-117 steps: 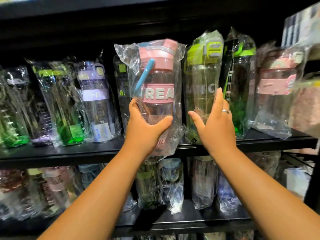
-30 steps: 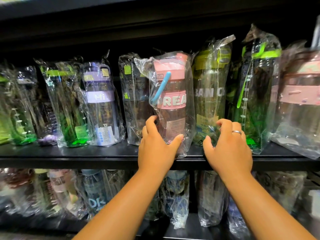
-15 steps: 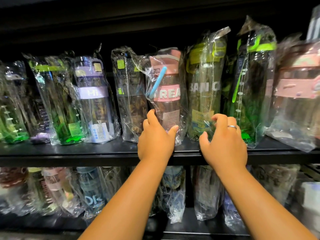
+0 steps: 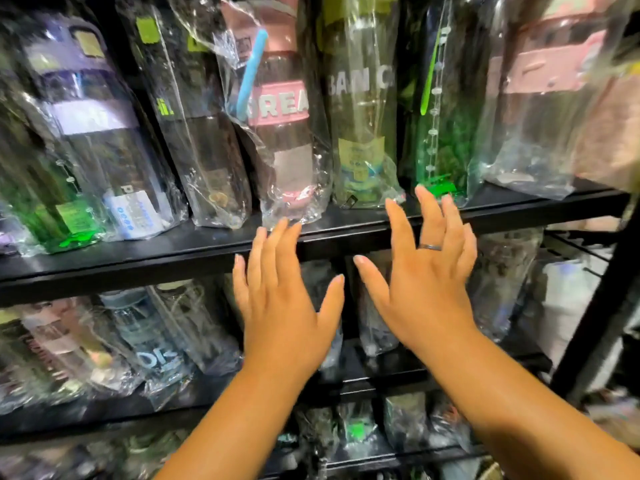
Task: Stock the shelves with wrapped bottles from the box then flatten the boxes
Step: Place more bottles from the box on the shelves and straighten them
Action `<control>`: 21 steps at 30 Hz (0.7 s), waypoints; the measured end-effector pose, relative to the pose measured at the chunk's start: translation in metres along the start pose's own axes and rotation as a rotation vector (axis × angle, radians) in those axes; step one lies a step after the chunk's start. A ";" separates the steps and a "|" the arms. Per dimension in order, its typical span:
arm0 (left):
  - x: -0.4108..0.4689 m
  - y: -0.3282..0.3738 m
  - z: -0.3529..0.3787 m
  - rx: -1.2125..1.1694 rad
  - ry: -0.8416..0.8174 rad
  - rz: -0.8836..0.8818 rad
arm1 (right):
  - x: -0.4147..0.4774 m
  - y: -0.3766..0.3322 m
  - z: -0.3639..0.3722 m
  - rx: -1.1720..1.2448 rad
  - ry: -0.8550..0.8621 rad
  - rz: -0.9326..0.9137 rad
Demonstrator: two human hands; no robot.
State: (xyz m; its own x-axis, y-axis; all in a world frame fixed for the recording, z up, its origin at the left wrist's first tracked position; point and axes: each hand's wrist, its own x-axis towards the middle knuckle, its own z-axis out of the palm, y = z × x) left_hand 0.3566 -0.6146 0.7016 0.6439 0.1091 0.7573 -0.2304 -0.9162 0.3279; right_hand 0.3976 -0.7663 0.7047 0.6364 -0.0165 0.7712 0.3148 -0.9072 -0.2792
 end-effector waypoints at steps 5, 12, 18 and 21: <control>-0.079 -0.002 0.028 -0.034 -0.186 0.081 | -0.084 0.031 -0.012 -0.128 -0.186 0.033; -0.189 0.014 0.089 -0.128 -0.583 0.176 | -0.226 0.092 -0.024 -0.233 -0.522 0.270; -0.278 0.037 0.148 -0.221 -0.881 0.288 | -0.331 0.151 -0.030 -0.322 -0.760 0.570; -0.322 0.047 0.186 -0.193 -0.977 0.319 | -0.375 0.184 -0.023 -0.321 -0.903 0.655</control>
State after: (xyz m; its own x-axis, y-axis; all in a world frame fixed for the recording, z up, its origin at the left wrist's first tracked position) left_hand 0.2746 -0.7649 0.3684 0.8224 -0.5651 0.0660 -0.5506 -0.7612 0.3427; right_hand 0.2002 -0.9367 0.3771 0.9228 -0.3336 -0.1926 -0.3715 -0.9030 -0.2159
